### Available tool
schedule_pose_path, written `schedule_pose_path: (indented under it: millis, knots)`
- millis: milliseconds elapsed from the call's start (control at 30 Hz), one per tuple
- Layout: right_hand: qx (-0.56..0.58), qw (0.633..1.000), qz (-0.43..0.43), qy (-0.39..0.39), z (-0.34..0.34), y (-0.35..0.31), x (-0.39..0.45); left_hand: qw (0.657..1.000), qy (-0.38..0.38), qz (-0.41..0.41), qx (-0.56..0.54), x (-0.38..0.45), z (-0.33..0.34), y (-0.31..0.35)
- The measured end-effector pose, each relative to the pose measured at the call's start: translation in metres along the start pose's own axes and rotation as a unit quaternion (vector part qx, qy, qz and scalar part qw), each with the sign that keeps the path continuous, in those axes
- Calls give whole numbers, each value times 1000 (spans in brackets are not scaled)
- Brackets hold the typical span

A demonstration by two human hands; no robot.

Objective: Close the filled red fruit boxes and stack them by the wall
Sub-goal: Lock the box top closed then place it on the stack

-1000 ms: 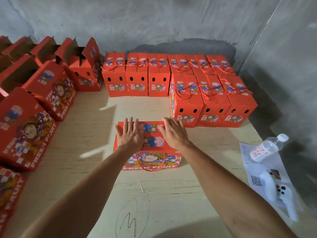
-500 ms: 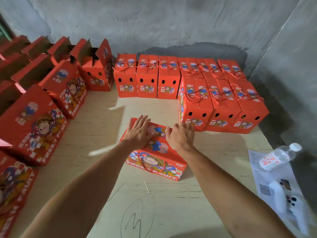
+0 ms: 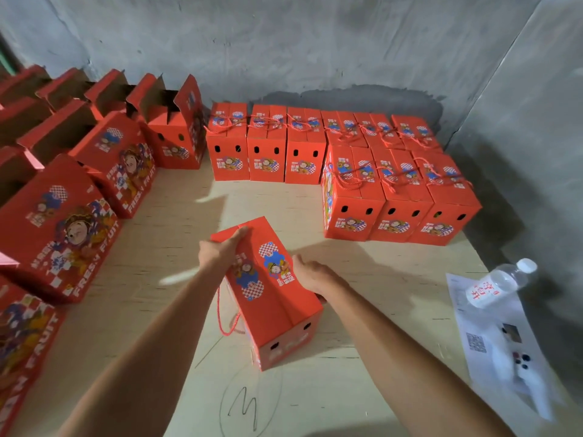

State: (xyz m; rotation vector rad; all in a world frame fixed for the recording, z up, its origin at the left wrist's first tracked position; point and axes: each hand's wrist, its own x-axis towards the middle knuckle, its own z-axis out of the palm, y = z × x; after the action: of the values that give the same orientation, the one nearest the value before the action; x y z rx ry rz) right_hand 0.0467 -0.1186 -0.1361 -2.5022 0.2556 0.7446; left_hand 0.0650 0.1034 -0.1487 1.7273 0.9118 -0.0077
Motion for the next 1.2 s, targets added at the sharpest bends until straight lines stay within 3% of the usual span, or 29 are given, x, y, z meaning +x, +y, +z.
schedule_pose_path:
  millis: [200, 267, 367, 433, 500, 600, 667, 767, 967, 1200]
  knots:
    - [215, 974, -14, 76, 9, -2, -4, 999, 4, 41, 14, -28, 3, -23]
    - [295, 951, -35, 90, 8, -1, -5, 999, 10, 33, 24, -44, -2, -32]
    - [443, 893, -10, 71, -2, -6, -12, 998, -38, 25, 46, -55, -19, -33]
    - [475, 879, -7, 53, -11, -16, -17, 995, -66, 20, 77, -59, -32, -23]
    - [436, 898, -50, 30, -17, -34, -19, 992, -80, 53, 77, -64, -42, -4]
    - [271, 954, -124, -2, -17, -58, -27, 987, -117, 101, -51, -82, -49, 36]
    - [118, 978, -166, 33, -9, -60, -34, 975, -147, 104, -127, -96, -52, 63]
    - [-31, 978, -166, 125, -1, -56, -41, 969, -172, 119, -132, -110, -53, 83]
    - [8, 986, -92, 140, -7, -53, -46, 950, -200, 129, -201, -110, -54, 63]
    - [-40, 996, -53, 54, -40, -29, -50, 945, -188, 164, -213, -100, -50, 53]
